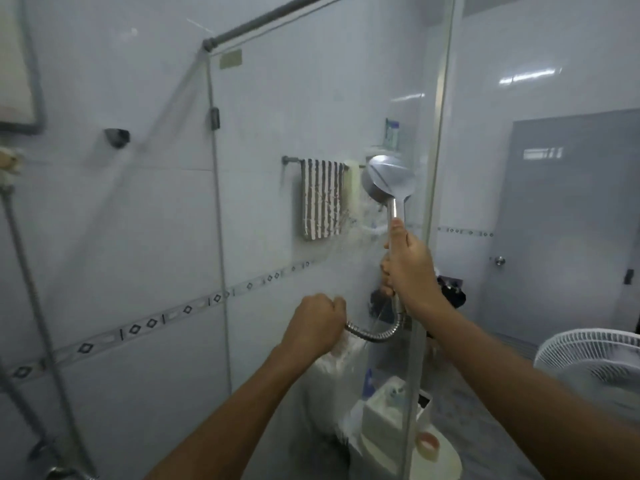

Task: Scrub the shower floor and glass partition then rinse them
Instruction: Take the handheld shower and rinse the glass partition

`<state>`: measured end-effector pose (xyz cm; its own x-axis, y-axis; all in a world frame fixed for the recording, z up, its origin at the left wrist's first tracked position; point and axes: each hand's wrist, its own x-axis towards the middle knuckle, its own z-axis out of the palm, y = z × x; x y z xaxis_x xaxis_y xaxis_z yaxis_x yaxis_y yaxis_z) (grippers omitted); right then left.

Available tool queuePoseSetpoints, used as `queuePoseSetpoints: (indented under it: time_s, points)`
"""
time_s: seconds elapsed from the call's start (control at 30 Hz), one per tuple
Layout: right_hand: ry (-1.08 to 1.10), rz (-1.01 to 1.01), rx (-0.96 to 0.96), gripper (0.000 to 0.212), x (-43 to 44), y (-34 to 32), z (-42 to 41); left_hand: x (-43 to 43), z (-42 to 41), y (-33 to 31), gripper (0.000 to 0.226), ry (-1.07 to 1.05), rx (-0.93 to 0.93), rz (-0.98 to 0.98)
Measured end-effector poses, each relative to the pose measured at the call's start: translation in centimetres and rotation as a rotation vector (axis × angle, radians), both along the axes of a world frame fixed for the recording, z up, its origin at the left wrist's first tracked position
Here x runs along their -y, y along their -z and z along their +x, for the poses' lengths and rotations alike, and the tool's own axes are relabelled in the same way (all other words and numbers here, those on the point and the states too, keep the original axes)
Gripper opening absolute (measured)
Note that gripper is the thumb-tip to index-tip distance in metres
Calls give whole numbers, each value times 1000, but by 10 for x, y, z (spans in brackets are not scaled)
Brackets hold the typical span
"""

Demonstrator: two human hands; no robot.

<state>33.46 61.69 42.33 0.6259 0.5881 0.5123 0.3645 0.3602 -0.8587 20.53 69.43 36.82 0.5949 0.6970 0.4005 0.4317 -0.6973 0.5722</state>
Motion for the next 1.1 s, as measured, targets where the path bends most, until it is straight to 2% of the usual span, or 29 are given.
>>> queuePoseSetpoints:
  time_s: [0.07,0.2,0.37,0.47,0.63,0.7,0.8,0.87,0.93,1.0,1.1]
  points:
    - [-18,7,40,45,-2,-15,2,-4,5,-13,48,-7,-7,36]
    - [11,36,153,48,-12,-56,9,-14,17,-43,45,-10,1,-13]
    - [38,93,203,50,-31,-118,11,-35,20,-102,35,-18,143,23]
    - [56,193,167,49,-47,-153,10,-56,17,-134,40,-39,210,77]
    - [54,212,227,50,-71,-205,1,-78,12,-185,24,-87,244,268]
    - [40,276,181,51,-82,-225,0,-91,6,-207,22,-110,256,289]
    - [28,301,176,50,-100,-241,-2,-112,2,-228,21,-143,277,352]
    - [44,326,178,50,-112,-246,-3,-122,1,-239,30,-174,222,357]
    - [54,369,146,52,-122,-249,-4,-135,1,-244,36,-201,242,340]
    - [60,353,146,51,-131,-247,-5,-139,-3,-239,31,-195,212,353]
    - [24,330,137,49,-137,-238,-4,-140,-4,-222,20,-182,305,294]
